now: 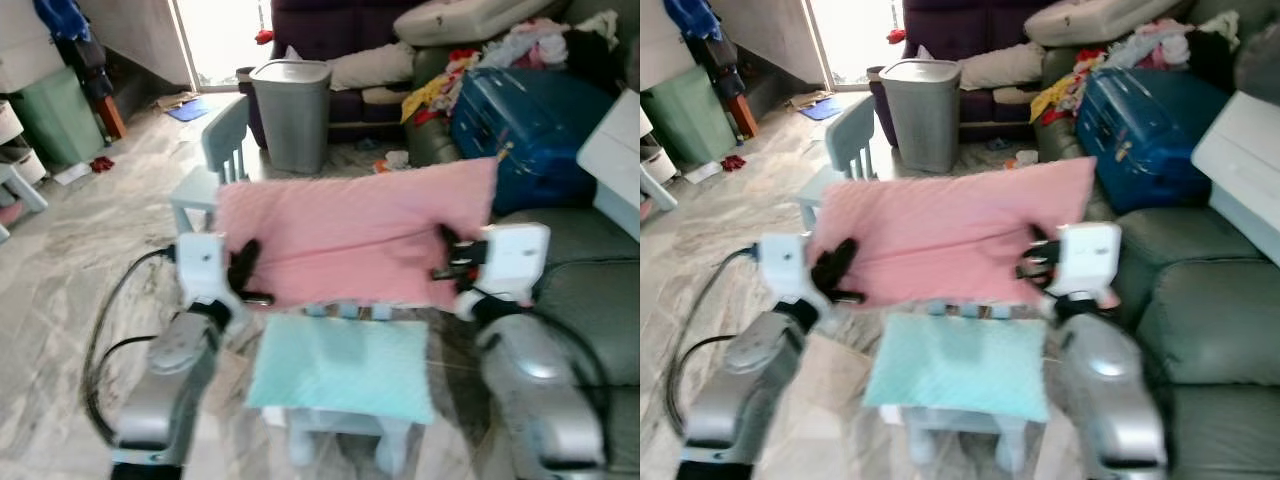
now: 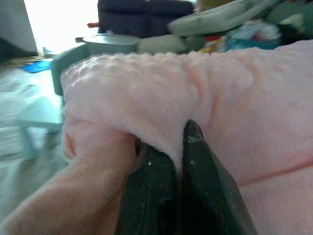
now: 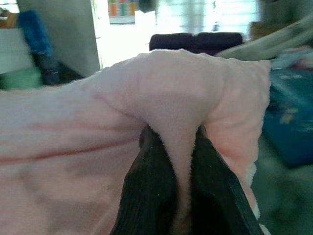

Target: Move the pillow to the sofa

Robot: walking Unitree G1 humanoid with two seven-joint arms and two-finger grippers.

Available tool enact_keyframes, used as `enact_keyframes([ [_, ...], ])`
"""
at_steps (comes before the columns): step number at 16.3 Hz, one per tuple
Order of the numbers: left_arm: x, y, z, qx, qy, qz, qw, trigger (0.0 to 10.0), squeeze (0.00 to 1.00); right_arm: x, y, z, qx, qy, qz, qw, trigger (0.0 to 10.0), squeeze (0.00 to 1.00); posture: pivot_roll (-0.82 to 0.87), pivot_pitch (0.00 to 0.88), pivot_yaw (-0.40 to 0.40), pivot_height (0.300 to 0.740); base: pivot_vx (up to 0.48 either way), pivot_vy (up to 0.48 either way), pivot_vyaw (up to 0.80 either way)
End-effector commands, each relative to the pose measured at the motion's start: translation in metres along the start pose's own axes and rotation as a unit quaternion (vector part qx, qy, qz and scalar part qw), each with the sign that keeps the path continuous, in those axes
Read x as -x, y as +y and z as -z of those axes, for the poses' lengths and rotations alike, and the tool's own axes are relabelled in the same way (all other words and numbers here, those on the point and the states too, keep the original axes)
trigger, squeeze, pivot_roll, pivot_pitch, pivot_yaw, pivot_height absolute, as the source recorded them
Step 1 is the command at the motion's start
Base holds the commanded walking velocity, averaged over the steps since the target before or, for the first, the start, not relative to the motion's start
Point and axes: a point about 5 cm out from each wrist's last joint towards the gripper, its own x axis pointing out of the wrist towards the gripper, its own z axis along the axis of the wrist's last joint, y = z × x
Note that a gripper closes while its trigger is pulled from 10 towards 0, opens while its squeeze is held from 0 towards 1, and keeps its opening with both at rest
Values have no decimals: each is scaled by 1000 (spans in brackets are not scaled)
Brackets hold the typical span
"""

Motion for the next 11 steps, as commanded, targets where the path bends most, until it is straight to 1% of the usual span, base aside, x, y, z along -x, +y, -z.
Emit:
enact_keyframes([
  [1,0,1,-4,-4,-6,-8,1000,10000,0,0,-8,-12,10,-25,15,1000,10000,0,-110,12,77,740,0,480,0],
  [3,-1,0,-2,-5,-5,-5,1000,10000,0,0,-9,-12,12,-25,17,999,10000,0,-113,13,77,740,0,424,0],
  [5,-3,-2,-1,-9,-3,-3,1000,10000,0,1,-10,-13,16,-24,19,999,10000,0,-119,14,75,740,0,0,0],
  [8,-6,-2,-3,7,-6,-4,1000,10000,0,0,-11,-14,19,-23,19,999,10000,0,-124,13,69,740,0,0,0],
  [9,-7,-2,-5,15,-11,-2,1000,10000,0,-1,-11,-14,20,-22,18,999,10000,0,-126,13,68,740,0,0,-538],
  [11,-10,-1,-8,17,-18,-6,1000,10000,0,-2,-12,-15,21,-19,18,999,10000,0,-128,10,64,740,0,0,-800],
])
